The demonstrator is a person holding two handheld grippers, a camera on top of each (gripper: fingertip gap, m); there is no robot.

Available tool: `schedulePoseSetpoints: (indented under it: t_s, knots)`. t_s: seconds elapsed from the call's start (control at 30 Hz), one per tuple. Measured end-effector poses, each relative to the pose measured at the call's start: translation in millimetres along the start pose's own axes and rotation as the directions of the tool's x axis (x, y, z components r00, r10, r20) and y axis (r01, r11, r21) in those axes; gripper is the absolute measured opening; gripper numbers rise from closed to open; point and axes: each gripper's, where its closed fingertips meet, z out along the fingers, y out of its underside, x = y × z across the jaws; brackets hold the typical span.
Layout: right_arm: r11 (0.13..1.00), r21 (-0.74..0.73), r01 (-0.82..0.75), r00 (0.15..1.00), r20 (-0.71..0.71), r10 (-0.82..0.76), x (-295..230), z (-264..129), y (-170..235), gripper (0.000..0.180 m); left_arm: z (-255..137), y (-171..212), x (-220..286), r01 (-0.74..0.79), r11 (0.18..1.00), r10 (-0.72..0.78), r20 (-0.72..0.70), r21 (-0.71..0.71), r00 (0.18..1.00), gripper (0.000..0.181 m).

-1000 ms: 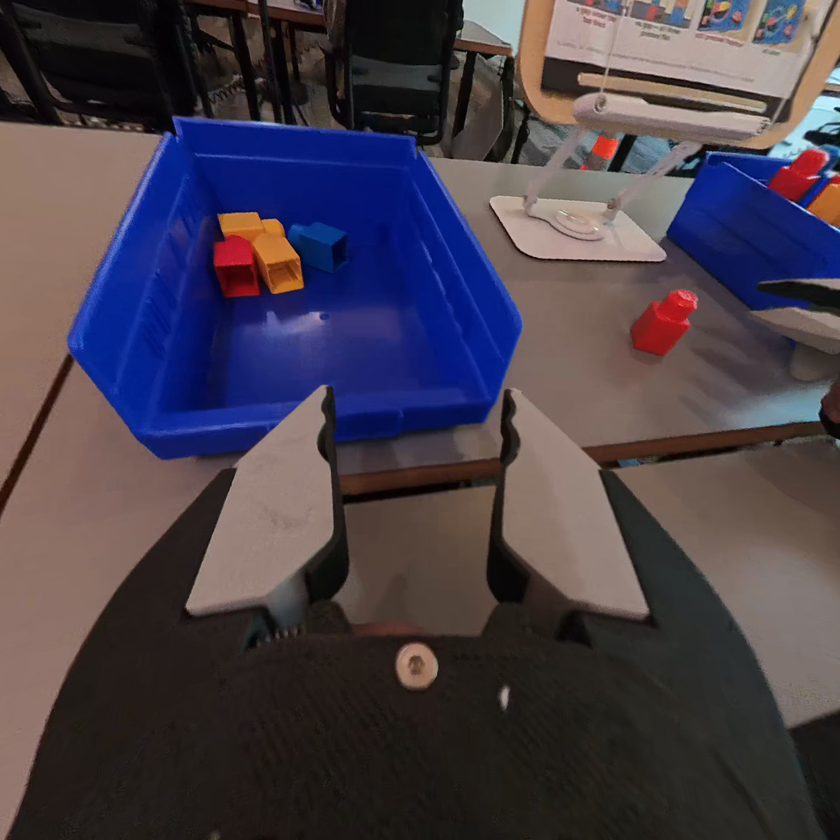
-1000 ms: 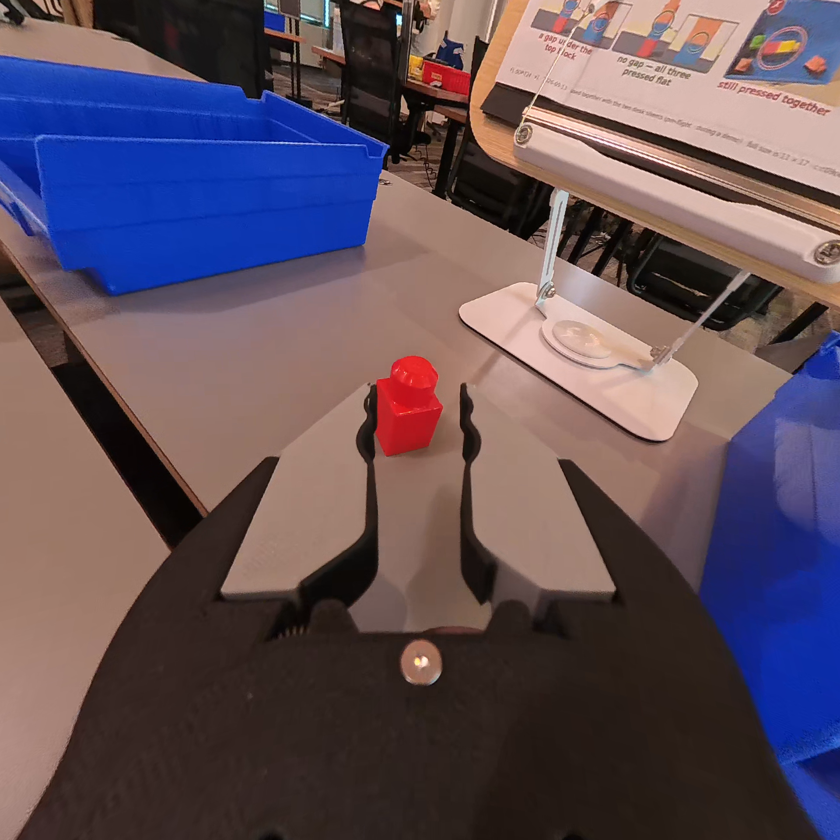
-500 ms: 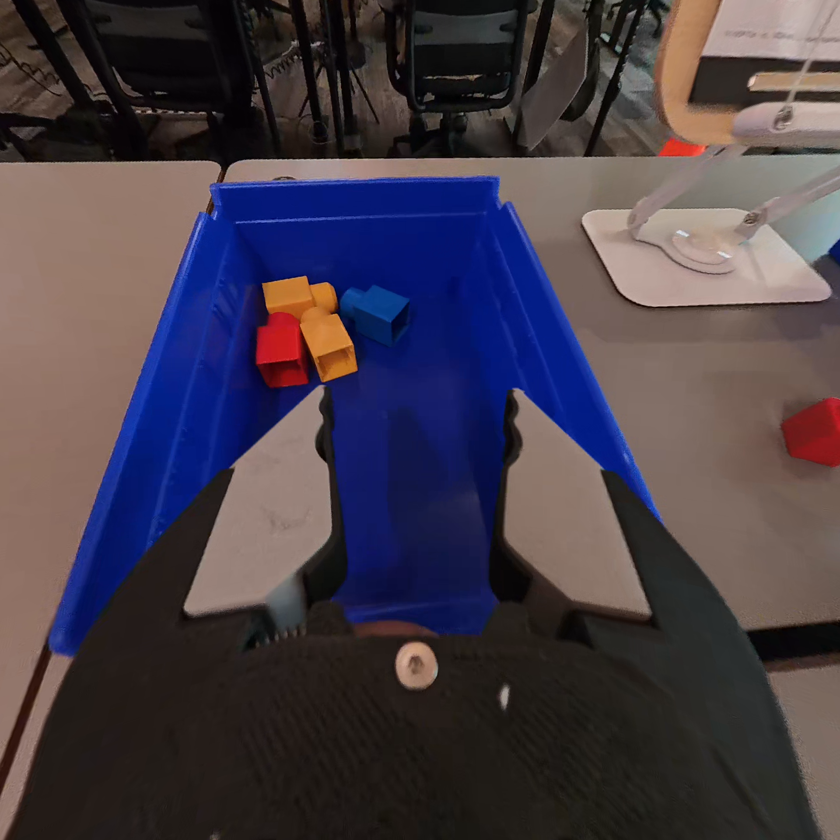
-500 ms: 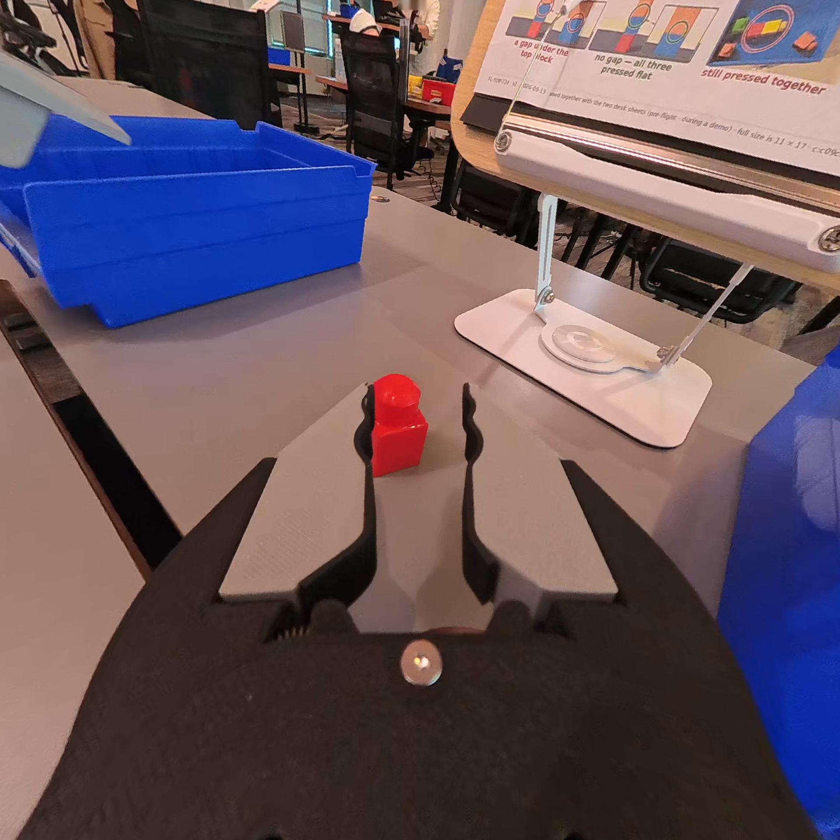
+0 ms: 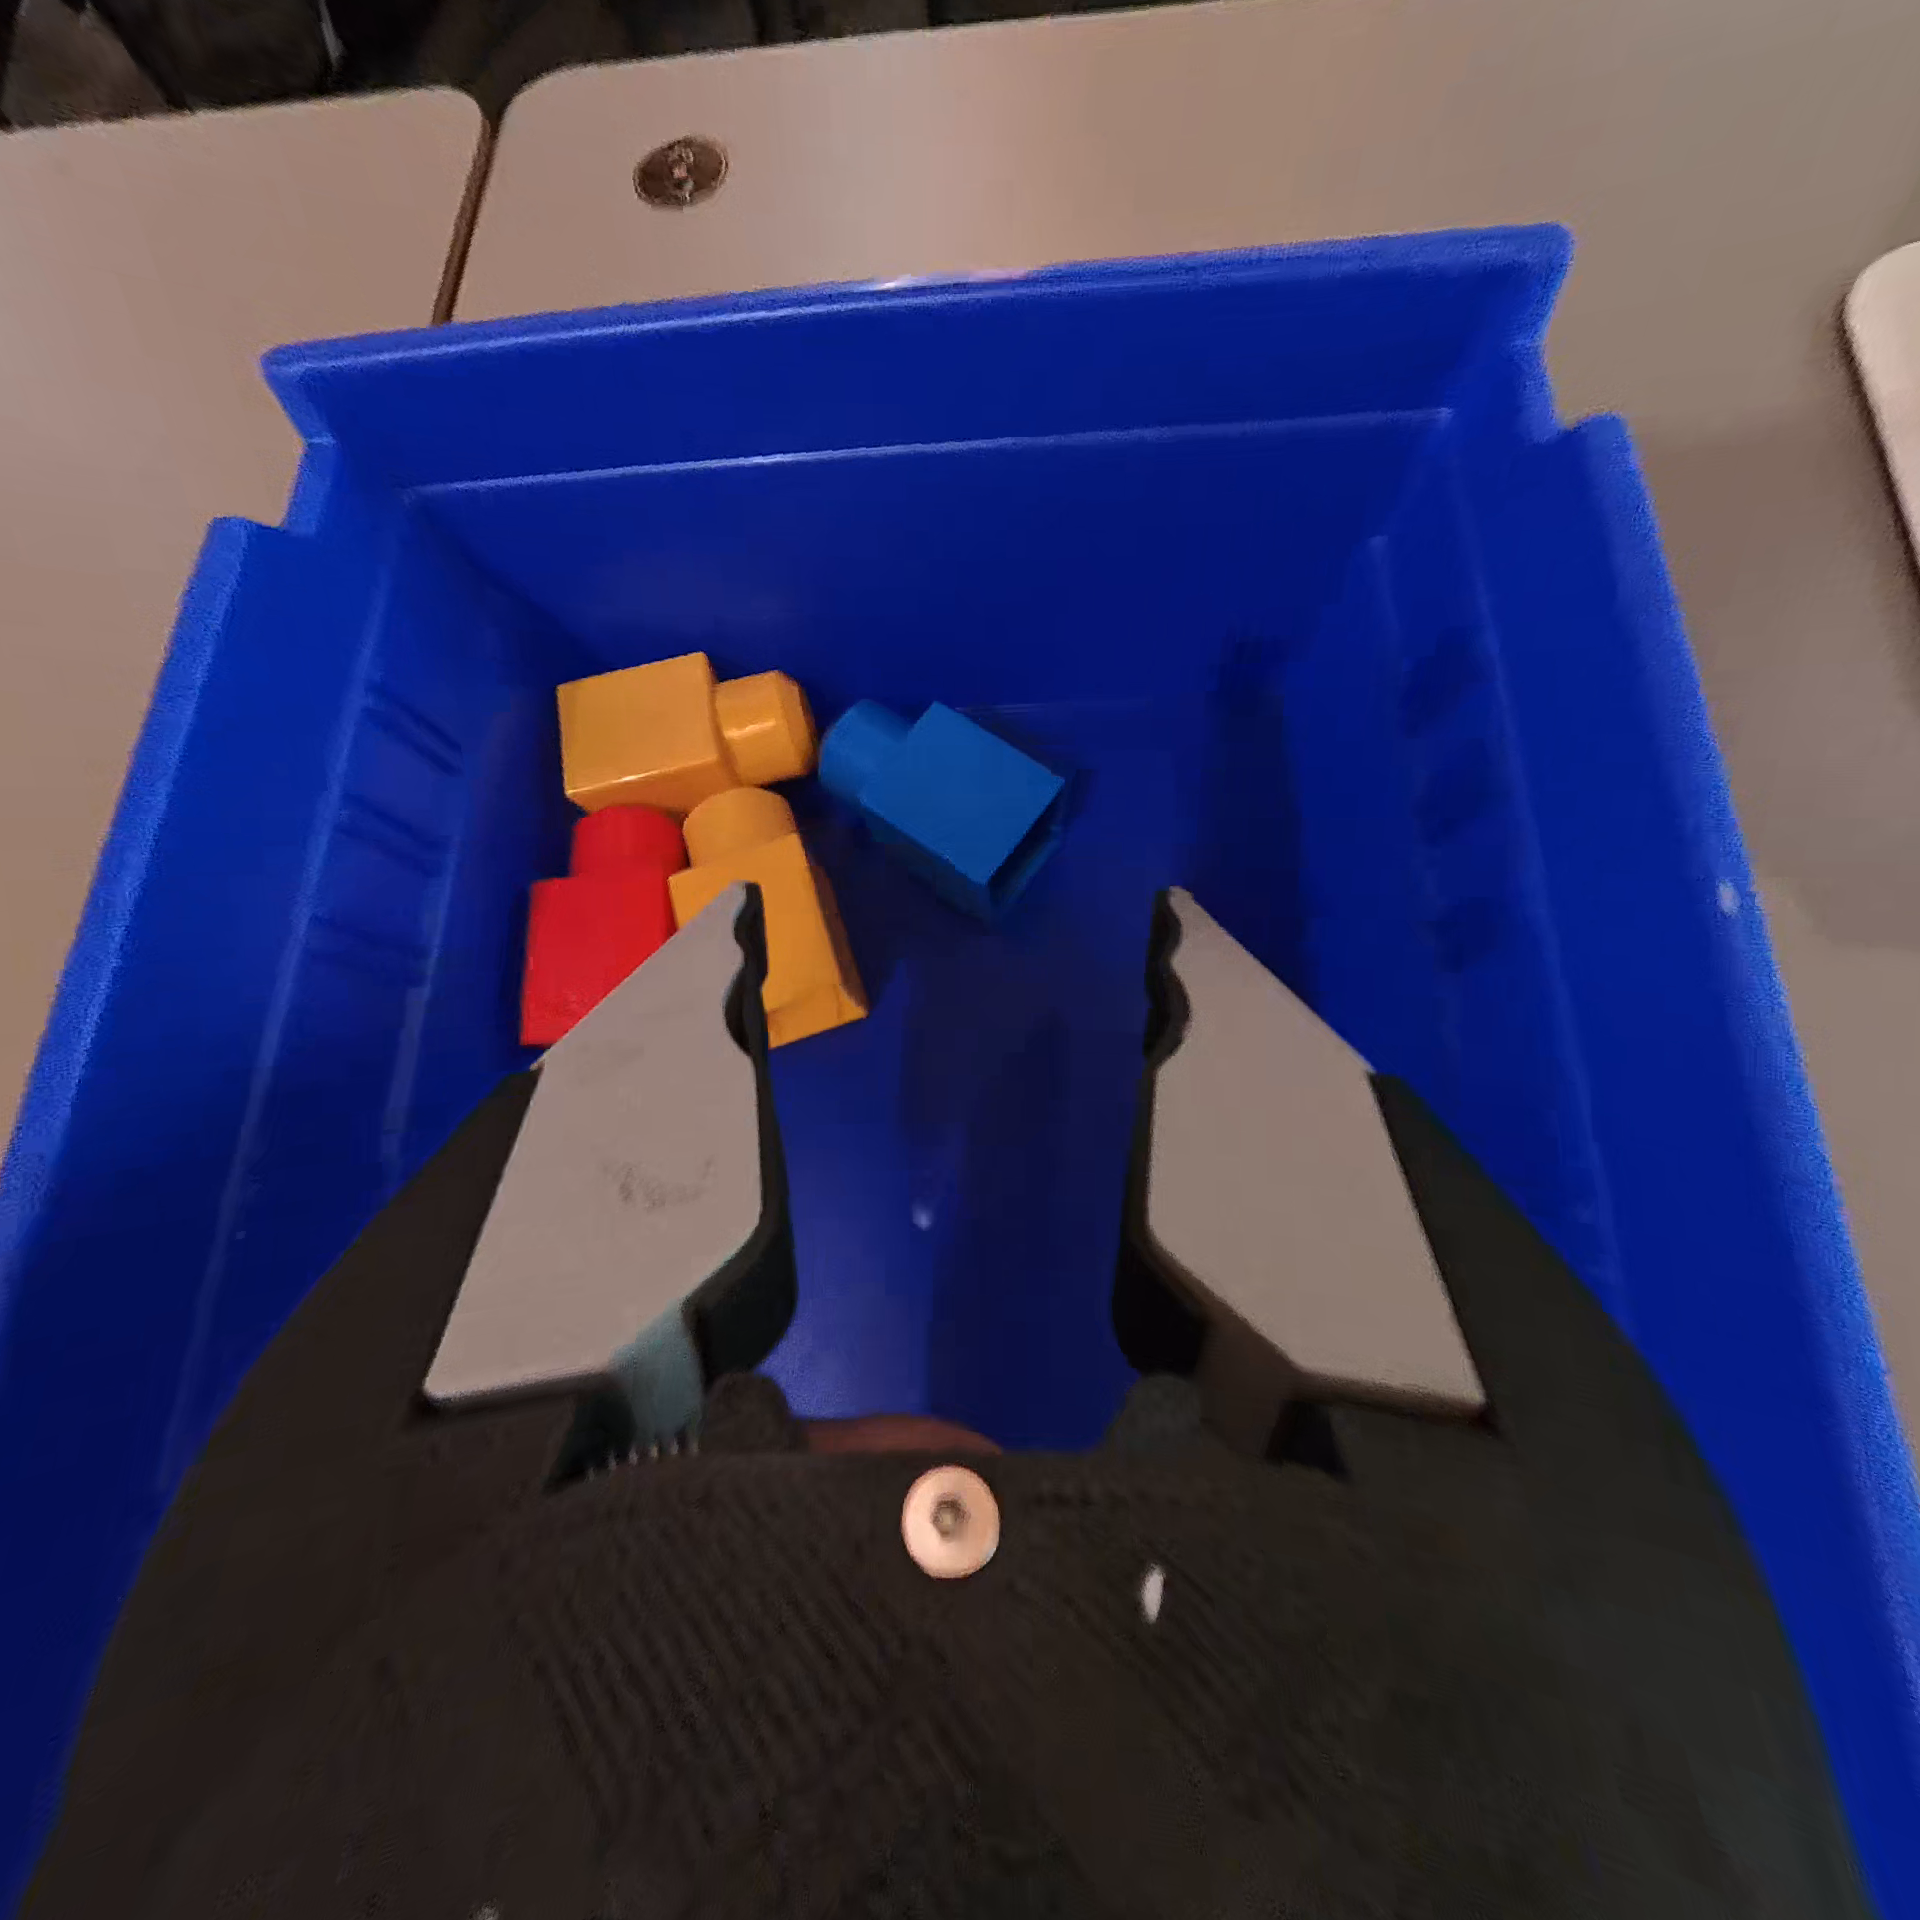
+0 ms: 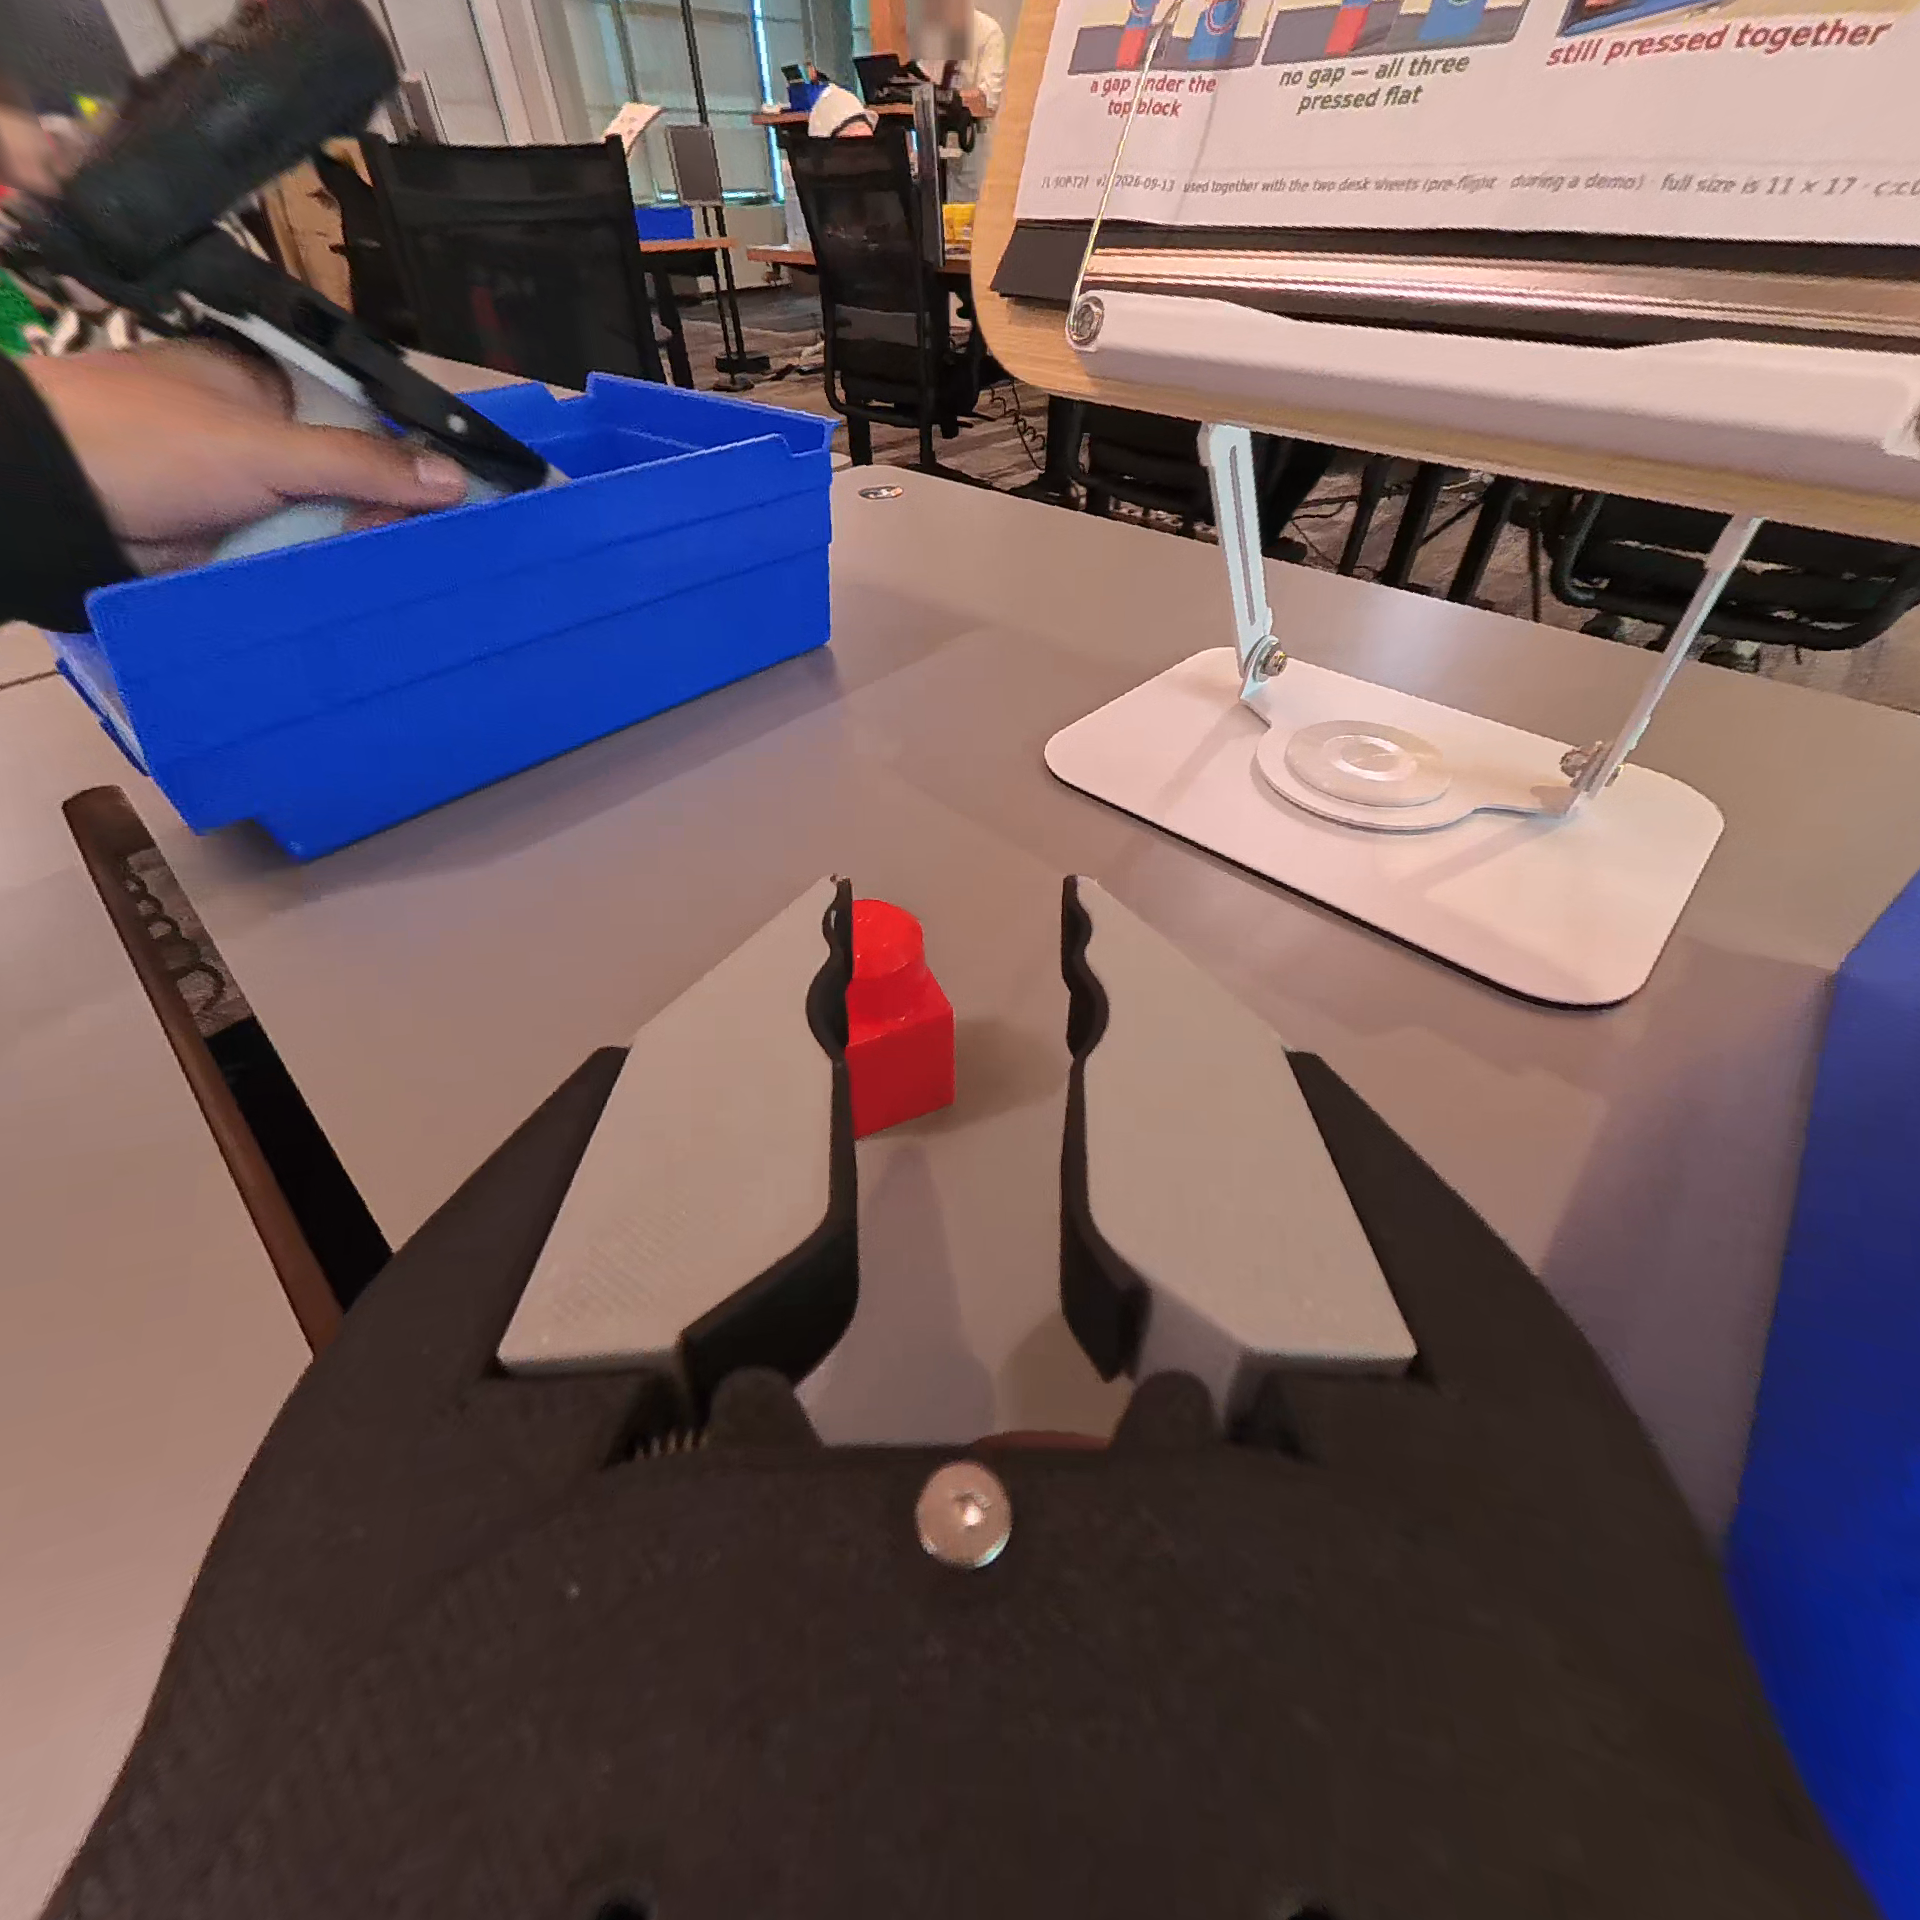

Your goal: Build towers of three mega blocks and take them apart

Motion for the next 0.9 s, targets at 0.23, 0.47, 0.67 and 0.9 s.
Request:
schedulePoseSetpoints:
  t_s: [0.23,0.47,0.67,0.9]
  knots:
    - [0.998,0.012,-0.056,0.998,0.033,0.056,1,1,-3,0.037,44,-1,-1,0.077,0.986,-0.07,0.052,-0.15,0.996,0.07]
    - [0.998,0.022,-0.059,0.996,0.064,0.058,-5,1,-8,0.036,63,2,-6,-0.015,0.976,0.043,0.126,-0.219,0.991,0.053]
    - [0.995,0.033,-0.098,0.993,0.077,0.095,-2,-1,-11,0.035,51,2,-6,0.0,0.977,0.012,0.056,-0.215,0.998,0.053]
    - [0.991,0.047,-0.126,0.986,0.12,0.119,-5,-6,-20,0.034,-18,-45,0,0.007,1.0,-0.005,-0.135,0.019,0.991,0.053]
